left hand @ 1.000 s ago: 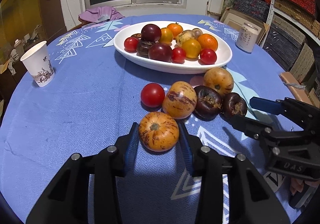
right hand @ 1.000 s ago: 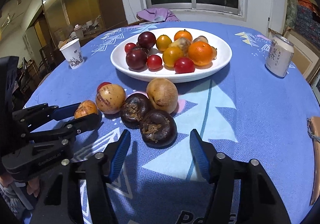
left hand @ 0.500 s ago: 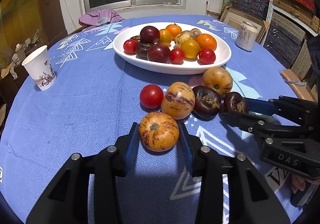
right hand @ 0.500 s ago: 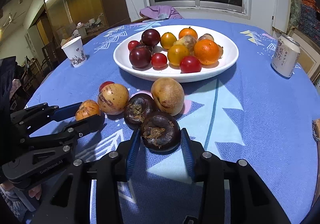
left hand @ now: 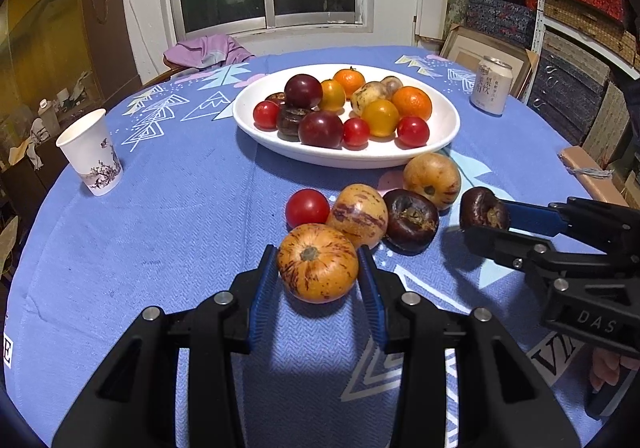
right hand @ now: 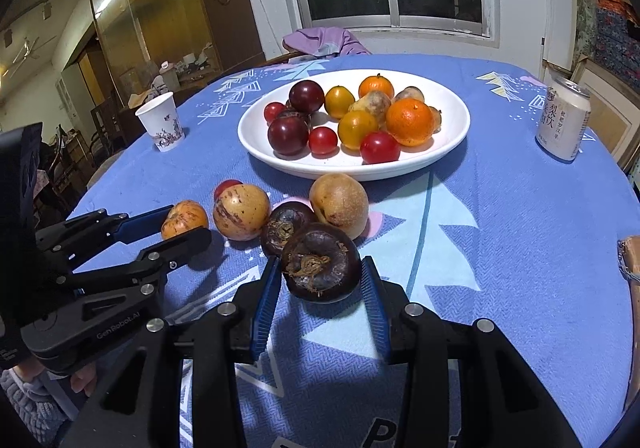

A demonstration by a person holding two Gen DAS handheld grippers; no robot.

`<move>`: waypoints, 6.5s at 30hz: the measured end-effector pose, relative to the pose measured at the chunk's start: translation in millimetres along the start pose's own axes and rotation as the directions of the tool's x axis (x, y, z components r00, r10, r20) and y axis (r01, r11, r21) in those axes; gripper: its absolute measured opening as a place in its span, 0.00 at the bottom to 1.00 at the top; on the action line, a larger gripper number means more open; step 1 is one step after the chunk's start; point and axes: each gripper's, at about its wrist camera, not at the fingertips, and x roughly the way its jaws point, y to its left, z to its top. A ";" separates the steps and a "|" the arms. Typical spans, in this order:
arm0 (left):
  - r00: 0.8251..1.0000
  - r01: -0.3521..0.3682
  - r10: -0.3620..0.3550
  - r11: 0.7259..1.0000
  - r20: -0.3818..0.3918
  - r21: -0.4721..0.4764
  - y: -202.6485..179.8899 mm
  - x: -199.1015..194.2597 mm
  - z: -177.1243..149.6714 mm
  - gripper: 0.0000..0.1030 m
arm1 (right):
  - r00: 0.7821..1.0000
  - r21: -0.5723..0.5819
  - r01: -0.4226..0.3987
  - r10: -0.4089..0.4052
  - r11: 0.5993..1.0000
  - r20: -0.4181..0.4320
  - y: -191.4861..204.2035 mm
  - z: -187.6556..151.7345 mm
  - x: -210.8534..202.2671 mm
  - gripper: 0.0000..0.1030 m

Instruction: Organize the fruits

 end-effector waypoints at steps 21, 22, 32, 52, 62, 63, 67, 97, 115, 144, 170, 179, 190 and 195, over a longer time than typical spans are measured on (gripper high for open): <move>0.985 -0.112 0.107 0.993 0.136 0.033 4.7 -10.5 68.9 0.38 | 0.988 0.071 -0.012 0.000 0.997 0.156 -29.2 64.8 -42.6 0.40; 0.984 -0.111 0.105 0.993 0.143 0.031 4.9 -8.8 75.6 0.38 | 0.987 0.074 -0.005 -0.007 0.997 0.164 -31.8 73.8 -42.3 0.40; 0.987 -0.070 0.071 0.997 0.144 -0.018 5.7 31.0 124.5 0.38 | 0.983 0.135 -0.013 -0.012 0.991 0.181 -56.4 129.8 -10.0 0.40; 0.997 -0.052 0.055 0.997 0.054 -0.054 24.5 118.1 140.2 0.40 | 0.994 0.148 0.032 -0.047 0.988 0.099 -74.4 147.8 69.2 0.40; 0.994 -0.087 0.088 0.996 0.070 -0.019 19.5 117.6 135.7 0.70 | 0.995 0.133 0.069 -0.077 0.989 0.059 -76.0 143.4 89.2 0.42; 0.993 -0.088 0.089 0.996 0.079 -0.020 19.8 113.2 136.0 0.70 | 0.996 0.134 0.064 -0.073 0.989 0.059 -76.2 143.6 87.9 0.42; 0.989 -0.094 0.098 0.995 0.110 -0.041 24.9 89.1 136.7 0.79 | 0.993 0.173 0.036 -0.054 0.984 0.105 -77.2 147.5 62.4 0.48; 0.997 0.069 -0.072 0.994 0.033 0.086 -17.4 12.4 14.7 0.59 | 0.996 0.188 -0.024 0.008 0.982 0.084 -57.8 44.0 -10.3 0.65; 0.991 0.131 -0.130 0.990 -0.016 0.061 -15.4 25.0 16.6 0.35 | 1.000 0.093 -0.013 0.015 0.996 -0.012 -26.9 35.9 28.7 0.65; 0.995 0.100 -0.102 0.991 0.017 0.086 -18.0 17.0 17.5 0.34 | 0.999 0.069 -0.037 0.038 0.997 -0.023 -17.6 35.2 39.1 0.35; 0.942 0.328 -0.337 0.917 -0.002 0.229 -47.9 -44.8 -22.7 0.55 | 0.986 0.214 -0.115 0.084 0.970 0.146 -60.6 46.6 -25.9 0.35; 0.952 0.305 -0.293 0.919 -0.083 0.249 -55.6 -35.1 -43.5 0.42 | 0.983 0.236 -0.132 0.097 0.963 0.154 -65.4 46.2 -28.1 0.35; 0.964 0.265 -0.267 0.950 -0.013 0.166 -39.1 -39.5 -28.7 0.41 | 0.981 0.238 -0.132 0.092 0.962 0.173 -66.2 47.8 -33.9 0.35; 0.975 0.206 -0.213 0.974 0.069 0.095 -10.6 -39.7 15.0 0.41 | 0.982 0.232 -0.115 0.075 0.966 0.174 -64.7 50.0 -34.2 0.35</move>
